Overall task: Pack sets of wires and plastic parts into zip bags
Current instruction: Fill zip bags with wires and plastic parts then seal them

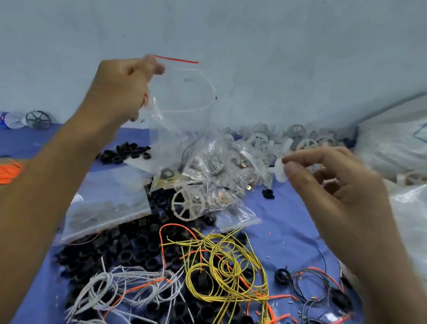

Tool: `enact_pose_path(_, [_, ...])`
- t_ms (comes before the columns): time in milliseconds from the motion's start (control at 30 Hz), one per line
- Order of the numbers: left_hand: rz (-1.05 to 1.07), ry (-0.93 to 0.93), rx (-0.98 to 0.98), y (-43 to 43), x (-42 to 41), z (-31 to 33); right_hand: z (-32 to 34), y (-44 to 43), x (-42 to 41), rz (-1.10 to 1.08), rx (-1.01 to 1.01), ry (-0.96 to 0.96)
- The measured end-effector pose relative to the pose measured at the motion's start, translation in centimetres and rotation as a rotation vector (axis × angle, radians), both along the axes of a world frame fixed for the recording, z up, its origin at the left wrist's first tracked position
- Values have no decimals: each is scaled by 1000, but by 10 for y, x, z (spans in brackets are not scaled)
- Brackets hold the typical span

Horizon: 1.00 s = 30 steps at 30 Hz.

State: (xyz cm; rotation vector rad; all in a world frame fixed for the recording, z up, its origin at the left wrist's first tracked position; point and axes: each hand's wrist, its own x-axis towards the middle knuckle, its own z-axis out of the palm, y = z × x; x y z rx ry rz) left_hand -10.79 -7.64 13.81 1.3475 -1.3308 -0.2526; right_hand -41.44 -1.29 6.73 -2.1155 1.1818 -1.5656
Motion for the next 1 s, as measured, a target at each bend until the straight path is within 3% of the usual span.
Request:
enact_pose_path(133, [116, -321, -2, 6, -16, -54, -16, -23, -10, -74, 48, 4])
enact_pose_path(233, [98, -436, 138, 14, -35, -107, -42, -44, -17, -132, 271, 211])
enact_pose_path(367, [141, -304, 134, 10, -43, -139, -80, -51, 4, 90, 528, 547])
enact_pose_path(500, [149, -219, 87, 8, -38, -143, -114, -56, 65, 281, 441, 712])
enact_pose_path(733, [61, -119, 93, 10, -39, -143, -140, -77, 118, 13, 322, 932])
enact_pose_path(867, [-41, -3, 107, 7, -39, -147, -143, -81, 113, 17, 383, 1027])
enact_pose_path(1000, [-135, 26, 115, 9, -41, -147, -138, -83, 118, -48, 297, 929])
